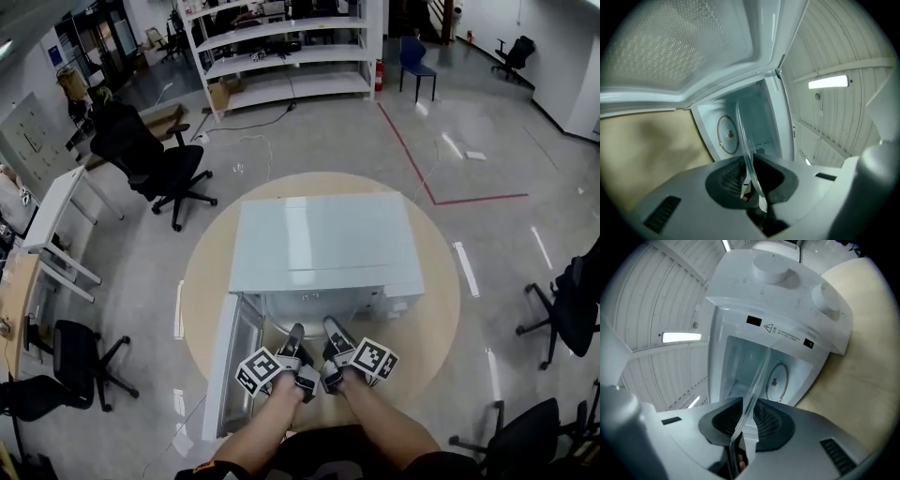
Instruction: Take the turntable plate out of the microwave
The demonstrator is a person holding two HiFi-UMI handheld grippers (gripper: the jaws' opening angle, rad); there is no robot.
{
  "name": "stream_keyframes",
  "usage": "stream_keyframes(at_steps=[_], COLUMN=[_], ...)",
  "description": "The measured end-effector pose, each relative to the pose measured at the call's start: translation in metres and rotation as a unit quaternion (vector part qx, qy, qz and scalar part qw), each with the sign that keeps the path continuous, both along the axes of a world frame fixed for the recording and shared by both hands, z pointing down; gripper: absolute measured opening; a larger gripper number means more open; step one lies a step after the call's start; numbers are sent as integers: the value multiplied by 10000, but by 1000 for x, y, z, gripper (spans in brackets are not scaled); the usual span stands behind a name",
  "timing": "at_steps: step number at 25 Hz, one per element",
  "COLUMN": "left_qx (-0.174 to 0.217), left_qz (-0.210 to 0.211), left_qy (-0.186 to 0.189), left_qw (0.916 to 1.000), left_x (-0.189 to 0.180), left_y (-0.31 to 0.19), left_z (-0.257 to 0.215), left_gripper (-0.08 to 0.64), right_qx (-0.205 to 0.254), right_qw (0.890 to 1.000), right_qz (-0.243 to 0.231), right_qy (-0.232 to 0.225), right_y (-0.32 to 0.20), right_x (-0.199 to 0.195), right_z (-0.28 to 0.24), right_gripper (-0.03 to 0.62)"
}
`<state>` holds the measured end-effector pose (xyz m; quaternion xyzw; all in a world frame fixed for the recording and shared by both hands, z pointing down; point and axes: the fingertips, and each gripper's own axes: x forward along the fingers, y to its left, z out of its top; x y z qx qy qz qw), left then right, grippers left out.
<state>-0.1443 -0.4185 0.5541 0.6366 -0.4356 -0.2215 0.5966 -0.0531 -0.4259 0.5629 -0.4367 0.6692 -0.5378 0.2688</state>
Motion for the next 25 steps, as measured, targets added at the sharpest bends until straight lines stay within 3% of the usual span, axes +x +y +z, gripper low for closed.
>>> stream_keyframes(at_steps=[19,25], left_qx=[373,283], left_qz=[25,-116], left_qy=[144,62], left_qw=[9992,9995], left_x=[4,15], left_y=[114,161], left_z=[-42,-40], left_gripper=[84,87], right_qx=[278,211], right_qw=[9994,9991], right_qz=[-156,-366], right_qy=[104,40], right_y=[113,155], right_x=[3,13], right_z=[-45,-42], right_gripper=[75,75])
